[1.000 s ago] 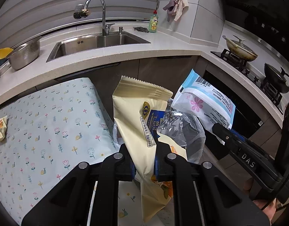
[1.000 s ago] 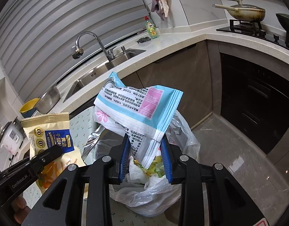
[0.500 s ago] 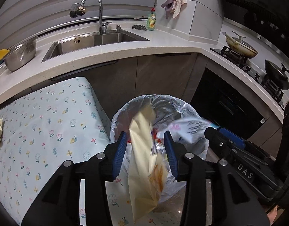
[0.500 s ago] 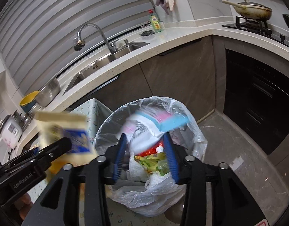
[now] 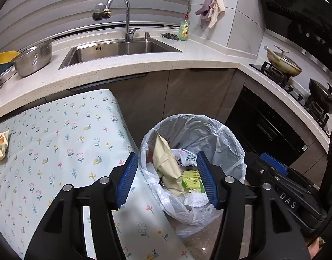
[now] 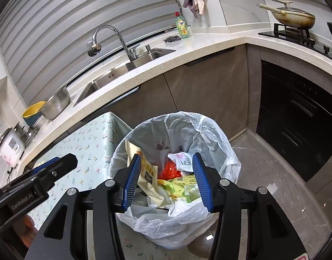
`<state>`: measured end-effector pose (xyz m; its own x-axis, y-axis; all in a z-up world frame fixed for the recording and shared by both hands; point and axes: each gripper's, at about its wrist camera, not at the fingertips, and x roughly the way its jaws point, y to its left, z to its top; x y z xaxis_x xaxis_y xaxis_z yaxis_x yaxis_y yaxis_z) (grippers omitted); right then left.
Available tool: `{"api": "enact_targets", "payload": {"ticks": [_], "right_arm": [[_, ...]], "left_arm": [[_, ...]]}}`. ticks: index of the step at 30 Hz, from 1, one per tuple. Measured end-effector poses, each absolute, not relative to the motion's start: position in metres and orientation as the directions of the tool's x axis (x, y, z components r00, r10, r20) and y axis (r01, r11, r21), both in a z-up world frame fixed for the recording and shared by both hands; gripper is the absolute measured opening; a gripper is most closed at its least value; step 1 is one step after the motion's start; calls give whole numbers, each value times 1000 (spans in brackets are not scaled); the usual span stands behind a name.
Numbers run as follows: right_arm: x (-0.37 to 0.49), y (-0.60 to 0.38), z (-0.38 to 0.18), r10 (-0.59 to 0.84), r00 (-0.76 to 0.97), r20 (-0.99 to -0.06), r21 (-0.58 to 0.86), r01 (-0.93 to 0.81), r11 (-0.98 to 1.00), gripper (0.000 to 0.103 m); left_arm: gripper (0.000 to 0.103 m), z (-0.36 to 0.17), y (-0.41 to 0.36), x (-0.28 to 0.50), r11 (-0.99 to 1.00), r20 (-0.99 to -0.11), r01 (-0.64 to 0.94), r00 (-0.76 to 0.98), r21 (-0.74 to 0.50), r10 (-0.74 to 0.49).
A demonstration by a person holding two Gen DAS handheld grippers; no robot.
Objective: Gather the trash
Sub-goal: 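Move both tools back over the table toward the paper cup and small bread bag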
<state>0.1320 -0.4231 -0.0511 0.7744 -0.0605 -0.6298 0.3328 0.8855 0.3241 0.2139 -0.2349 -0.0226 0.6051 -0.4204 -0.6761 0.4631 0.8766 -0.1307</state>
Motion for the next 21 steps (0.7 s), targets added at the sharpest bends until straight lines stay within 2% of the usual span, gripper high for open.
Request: {"api": "enact_targets", "payload": {"ticks": [7, 19, 21], "right_arm": [[132, -409, -41, -55, 783, -620, 313, 311, 897, 48], [132, -370, -16, -43, 797, -603, 280, 262, 924, 56], [135, -361, -13, -39, 796, -605, 272, 253, 928, 57]], "left_arm": [[54, -13, -217, 214, 894, -667, 430, 630, -128, -398], [54, 2, -174, 212, 919, -650, 372, 667, -133, -364], [58, 4, -166, 212, 923, -649, 360, 672, -134, -356]]}}
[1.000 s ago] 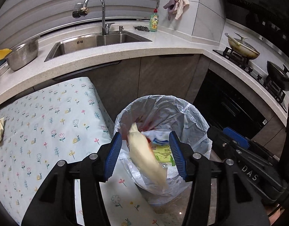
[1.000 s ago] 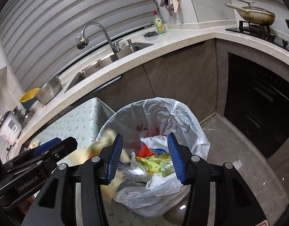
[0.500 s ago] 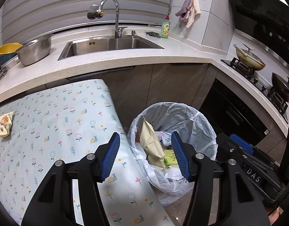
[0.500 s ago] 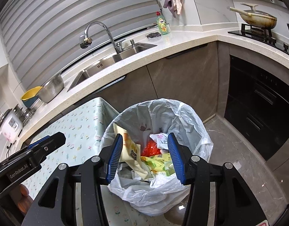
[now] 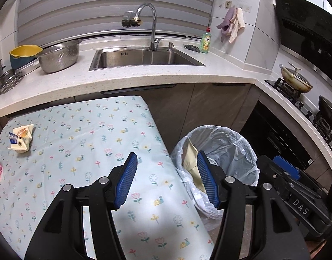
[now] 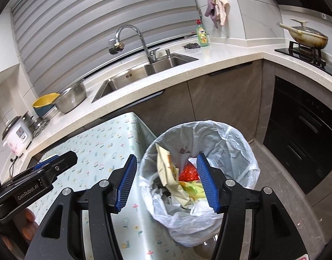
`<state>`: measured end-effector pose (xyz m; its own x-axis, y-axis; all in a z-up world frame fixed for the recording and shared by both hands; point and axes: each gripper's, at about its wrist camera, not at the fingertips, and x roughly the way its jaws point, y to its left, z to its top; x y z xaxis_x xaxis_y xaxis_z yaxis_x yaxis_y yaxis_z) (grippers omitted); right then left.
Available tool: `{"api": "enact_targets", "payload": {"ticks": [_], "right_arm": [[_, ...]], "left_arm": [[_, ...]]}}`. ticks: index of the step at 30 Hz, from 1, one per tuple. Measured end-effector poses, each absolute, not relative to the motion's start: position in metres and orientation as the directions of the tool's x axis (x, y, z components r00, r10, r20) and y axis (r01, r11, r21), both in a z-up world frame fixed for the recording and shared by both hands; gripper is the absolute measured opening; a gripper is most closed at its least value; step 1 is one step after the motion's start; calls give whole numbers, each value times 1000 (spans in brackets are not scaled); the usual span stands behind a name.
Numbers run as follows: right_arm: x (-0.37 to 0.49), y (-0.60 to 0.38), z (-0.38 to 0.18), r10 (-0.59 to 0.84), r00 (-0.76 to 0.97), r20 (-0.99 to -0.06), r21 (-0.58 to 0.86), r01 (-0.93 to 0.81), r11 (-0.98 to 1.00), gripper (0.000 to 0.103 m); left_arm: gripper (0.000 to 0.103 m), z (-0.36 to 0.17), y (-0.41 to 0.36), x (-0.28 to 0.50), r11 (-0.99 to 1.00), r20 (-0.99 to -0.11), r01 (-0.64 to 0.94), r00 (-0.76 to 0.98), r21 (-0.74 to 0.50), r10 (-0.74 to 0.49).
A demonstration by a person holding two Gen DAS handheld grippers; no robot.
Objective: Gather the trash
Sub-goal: 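Move both tools back over the table toward the paper cup and small bread bag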
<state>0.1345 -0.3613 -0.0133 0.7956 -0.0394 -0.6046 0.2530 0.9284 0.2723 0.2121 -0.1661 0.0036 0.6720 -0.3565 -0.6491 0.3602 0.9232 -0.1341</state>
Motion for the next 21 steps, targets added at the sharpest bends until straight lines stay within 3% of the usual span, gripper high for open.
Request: {"api": "enact_targets", "payload": {"ticks": [9, 21], "right_arm": [[145, -319, -1, -17, 802, -598, 243, 201, 949, 63], [166, -249, 5, 52, 798, -600, 216, 99, 971, 64]], "left_arm": [[70, 9, -120, 213, 948, -637, 285, 708, -139, -306], [83, 13, -38, 212, 978, -618, 154, 758, -143, -210]]}}
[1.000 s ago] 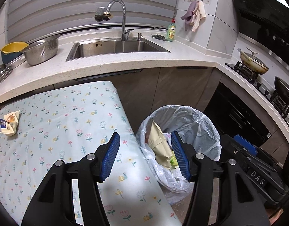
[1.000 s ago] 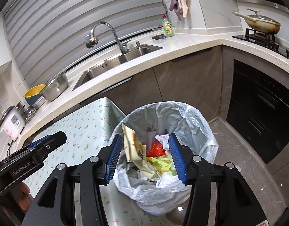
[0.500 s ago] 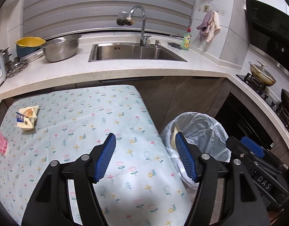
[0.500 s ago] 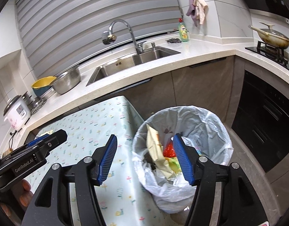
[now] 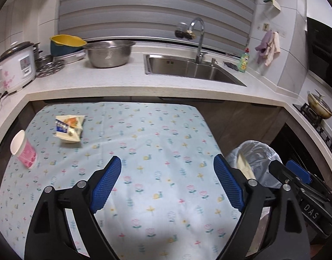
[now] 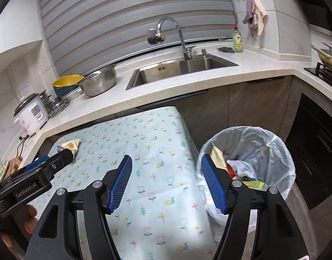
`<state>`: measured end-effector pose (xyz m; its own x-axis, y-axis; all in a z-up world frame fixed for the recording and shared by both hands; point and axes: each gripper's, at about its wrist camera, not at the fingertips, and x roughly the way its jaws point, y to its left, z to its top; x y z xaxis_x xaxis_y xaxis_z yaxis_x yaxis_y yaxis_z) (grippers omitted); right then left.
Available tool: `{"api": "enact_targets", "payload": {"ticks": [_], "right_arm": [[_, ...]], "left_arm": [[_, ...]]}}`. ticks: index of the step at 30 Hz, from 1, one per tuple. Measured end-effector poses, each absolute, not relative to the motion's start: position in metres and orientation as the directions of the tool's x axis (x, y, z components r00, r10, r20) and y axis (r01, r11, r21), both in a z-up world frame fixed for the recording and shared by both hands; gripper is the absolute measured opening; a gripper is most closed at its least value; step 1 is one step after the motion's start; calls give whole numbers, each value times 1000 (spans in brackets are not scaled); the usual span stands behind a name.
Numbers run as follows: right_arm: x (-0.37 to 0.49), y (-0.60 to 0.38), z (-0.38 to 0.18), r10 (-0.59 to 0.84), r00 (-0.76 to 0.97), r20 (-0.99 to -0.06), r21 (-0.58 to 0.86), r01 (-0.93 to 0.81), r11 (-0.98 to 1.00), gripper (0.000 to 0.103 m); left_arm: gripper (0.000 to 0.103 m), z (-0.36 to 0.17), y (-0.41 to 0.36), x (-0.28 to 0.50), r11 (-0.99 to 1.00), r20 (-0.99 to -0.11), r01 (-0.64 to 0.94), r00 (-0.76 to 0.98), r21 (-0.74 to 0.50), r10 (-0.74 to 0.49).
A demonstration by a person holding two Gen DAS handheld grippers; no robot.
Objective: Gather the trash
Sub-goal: 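Move both tools back over the table toward the paper cup and small bread bag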
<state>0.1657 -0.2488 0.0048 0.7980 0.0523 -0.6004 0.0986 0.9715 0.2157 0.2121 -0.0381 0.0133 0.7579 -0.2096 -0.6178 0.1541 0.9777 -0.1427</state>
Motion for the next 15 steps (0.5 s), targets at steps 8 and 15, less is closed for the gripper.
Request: {"api": "enact_targets", "payload": {"ticks": [8, 15], "right_arm": [[179, -196, 7, 106, 790, -604, 200, 22, 980, 64], [192, -143, 7, 156, 775, -613, 187, -49, 981, 64]], "left_arm": [[87, 11, 24, 214, 987, -618, 55, 774, -151, -137], [89, 7, 79, 214, 989, -622, -26, 780, -146, -72]]}}
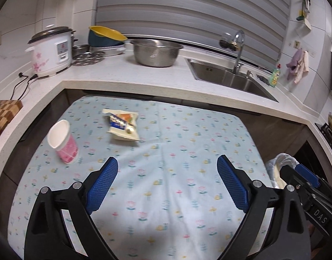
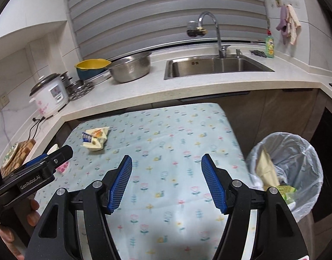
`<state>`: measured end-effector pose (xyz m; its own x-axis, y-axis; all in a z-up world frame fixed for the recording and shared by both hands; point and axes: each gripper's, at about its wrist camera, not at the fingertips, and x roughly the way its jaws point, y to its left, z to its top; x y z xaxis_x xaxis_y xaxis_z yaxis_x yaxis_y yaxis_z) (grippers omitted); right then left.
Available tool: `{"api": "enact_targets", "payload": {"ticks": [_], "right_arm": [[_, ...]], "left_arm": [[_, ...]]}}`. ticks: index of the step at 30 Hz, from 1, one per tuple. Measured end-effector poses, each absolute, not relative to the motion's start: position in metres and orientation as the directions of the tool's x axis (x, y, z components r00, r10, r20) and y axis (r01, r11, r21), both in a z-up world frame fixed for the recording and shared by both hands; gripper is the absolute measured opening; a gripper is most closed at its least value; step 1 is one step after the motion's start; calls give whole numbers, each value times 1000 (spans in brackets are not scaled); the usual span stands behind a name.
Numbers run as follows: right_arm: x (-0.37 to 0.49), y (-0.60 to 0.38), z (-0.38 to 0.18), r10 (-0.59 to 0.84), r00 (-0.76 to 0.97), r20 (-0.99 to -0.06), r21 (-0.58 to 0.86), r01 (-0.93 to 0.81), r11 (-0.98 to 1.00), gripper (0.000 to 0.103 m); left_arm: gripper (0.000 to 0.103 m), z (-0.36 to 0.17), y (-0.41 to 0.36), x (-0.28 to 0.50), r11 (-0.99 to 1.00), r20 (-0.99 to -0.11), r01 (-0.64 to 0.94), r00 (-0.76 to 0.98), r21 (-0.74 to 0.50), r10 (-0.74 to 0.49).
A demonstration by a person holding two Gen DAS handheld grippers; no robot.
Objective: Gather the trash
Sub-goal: 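Move both tools back over the table toward the paper cup and small bread bag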
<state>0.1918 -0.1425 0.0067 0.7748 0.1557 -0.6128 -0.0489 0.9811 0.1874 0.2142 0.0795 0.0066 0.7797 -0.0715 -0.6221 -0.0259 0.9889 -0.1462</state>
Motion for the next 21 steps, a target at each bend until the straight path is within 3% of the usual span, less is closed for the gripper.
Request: {"api": "enact_targets", "payload": {"ticks": [21], "right_arm": [[229, 14, -19, 263, 691, -674, 144, -227, 963, 64]], "left_arm": [[95, -23, 223, 213, 966, -656, -214, 752, -144, 69]]}}
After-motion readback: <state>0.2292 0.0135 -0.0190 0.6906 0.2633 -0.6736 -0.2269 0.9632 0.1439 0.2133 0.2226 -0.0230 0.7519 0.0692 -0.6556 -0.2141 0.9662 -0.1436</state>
